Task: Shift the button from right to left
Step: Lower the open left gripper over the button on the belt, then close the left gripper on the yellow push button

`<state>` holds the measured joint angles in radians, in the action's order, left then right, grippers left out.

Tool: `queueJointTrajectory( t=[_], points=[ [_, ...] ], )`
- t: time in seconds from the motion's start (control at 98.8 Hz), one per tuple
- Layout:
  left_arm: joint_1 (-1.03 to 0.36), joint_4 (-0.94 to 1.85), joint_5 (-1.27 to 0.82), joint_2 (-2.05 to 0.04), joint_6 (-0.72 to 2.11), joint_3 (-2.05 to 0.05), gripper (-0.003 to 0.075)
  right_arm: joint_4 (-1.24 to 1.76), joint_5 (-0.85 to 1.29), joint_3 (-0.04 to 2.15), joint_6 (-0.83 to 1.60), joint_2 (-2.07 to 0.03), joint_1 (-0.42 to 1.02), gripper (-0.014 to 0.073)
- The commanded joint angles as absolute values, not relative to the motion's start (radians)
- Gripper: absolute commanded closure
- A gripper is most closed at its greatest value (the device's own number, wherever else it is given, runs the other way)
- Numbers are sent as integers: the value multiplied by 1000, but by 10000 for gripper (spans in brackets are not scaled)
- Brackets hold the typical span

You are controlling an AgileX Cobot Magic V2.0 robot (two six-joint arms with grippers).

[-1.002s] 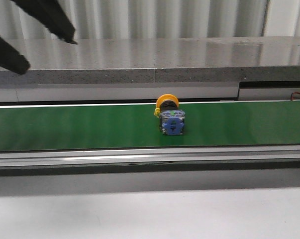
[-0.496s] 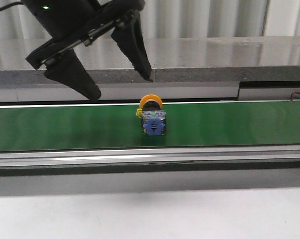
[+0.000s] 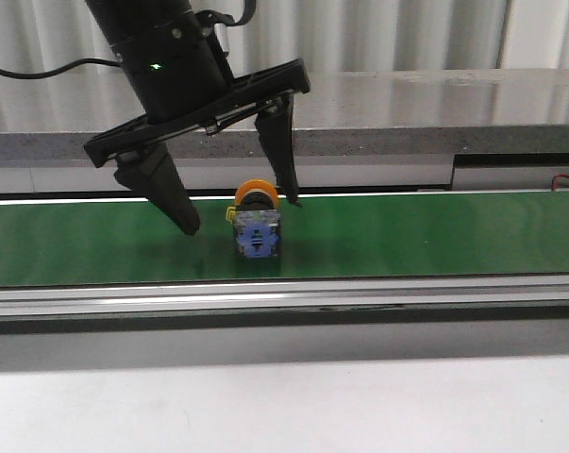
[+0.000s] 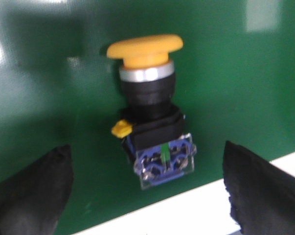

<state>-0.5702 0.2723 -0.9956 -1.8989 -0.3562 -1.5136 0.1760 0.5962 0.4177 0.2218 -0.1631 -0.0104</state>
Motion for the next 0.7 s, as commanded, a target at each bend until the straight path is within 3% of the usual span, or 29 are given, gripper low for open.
queueJointTrajectory(
  t=[0.0,0.233,0.304,0.384,0.496,0.567,0.688],
  points=[
    [-584,269,-995,-1870,-392,-1560,125,179,511,441,229,-174,-12,661],
    [-589,208,-977,-1893,-415,-1562,155,179,511,441,229,-174,-12,661],
    [-589,206,-974,-1893,-415,-1564,234,179,511,441,229,-174,-12,661],
    [-589,206,-987,-1893,-415,-1564,412,179,511,441,229,-174,-12,661],
    [-589,204,-1006,-1893,-413,-1575,587,179,511,441,229,-174,-12,661],
    [-589,202,-1007,-1889,-413,-1588,651,179,511,441,229,-174,-12,661],
    [-589,194,-1008,-1854,-411,-1612,666,179,511,441,229,-174,-12,661]
  ],
)
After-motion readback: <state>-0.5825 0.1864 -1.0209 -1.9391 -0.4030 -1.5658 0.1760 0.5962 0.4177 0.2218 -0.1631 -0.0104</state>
